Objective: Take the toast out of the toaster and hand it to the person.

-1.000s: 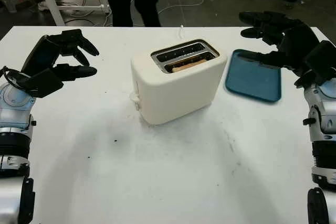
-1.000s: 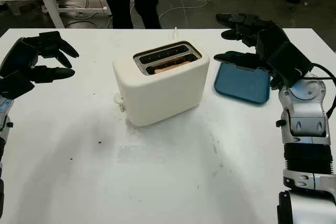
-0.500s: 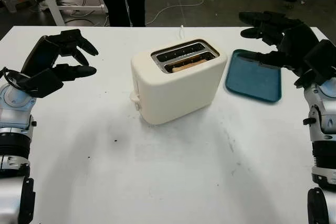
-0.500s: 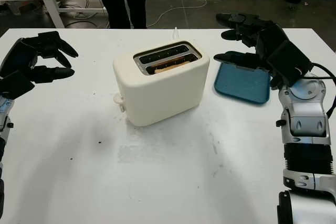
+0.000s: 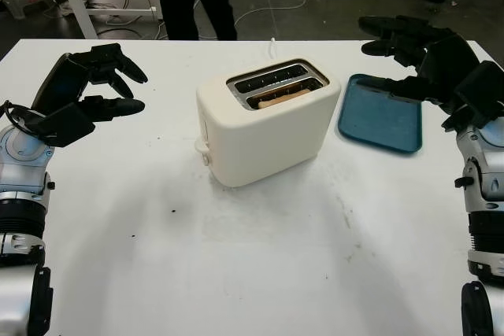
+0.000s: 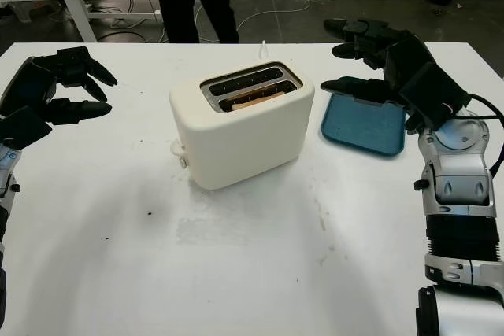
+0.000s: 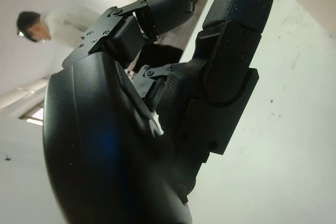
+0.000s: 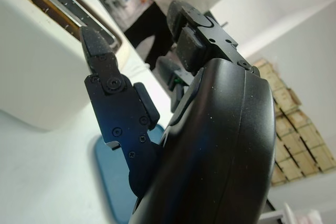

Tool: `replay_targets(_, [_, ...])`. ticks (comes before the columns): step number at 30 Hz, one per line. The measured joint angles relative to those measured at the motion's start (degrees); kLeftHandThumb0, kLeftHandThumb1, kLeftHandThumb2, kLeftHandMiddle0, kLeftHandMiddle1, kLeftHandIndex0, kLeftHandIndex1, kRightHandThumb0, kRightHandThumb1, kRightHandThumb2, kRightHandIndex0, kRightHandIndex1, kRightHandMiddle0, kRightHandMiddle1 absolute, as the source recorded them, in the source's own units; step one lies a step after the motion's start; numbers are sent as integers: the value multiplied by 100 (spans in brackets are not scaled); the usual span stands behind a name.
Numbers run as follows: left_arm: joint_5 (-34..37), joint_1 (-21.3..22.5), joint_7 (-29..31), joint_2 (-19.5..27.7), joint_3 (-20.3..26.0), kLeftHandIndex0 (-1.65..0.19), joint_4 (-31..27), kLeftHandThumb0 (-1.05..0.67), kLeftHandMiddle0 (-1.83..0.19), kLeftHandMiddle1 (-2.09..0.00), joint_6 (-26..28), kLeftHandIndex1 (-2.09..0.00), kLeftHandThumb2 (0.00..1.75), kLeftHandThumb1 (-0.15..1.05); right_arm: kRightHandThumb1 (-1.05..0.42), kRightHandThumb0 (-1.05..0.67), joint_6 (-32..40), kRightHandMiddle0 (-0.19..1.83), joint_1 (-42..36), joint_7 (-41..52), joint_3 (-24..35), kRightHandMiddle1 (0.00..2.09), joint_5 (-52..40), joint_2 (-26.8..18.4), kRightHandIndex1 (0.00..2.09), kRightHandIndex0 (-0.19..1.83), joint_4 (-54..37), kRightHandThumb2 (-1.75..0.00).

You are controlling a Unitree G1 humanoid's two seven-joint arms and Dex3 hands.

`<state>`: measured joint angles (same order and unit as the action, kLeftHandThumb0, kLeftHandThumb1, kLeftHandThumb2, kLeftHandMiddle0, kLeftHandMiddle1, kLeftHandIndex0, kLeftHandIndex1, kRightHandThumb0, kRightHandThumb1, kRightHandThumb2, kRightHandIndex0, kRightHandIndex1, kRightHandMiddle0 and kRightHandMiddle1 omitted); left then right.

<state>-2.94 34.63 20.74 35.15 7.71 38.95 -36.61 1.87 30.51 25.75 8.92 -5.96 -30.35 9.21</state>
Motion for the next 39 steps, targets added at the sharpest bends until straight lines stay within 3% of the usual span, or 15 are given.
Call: replay_targets(39, [-1, -1, -38, -49, -1, -56, 57, -105, -70, -131, -50, -118, 3, 92, -73, -30, 16, 56, -60, 23, 53, 1, -28, 0, 91, 11, -98, 0])
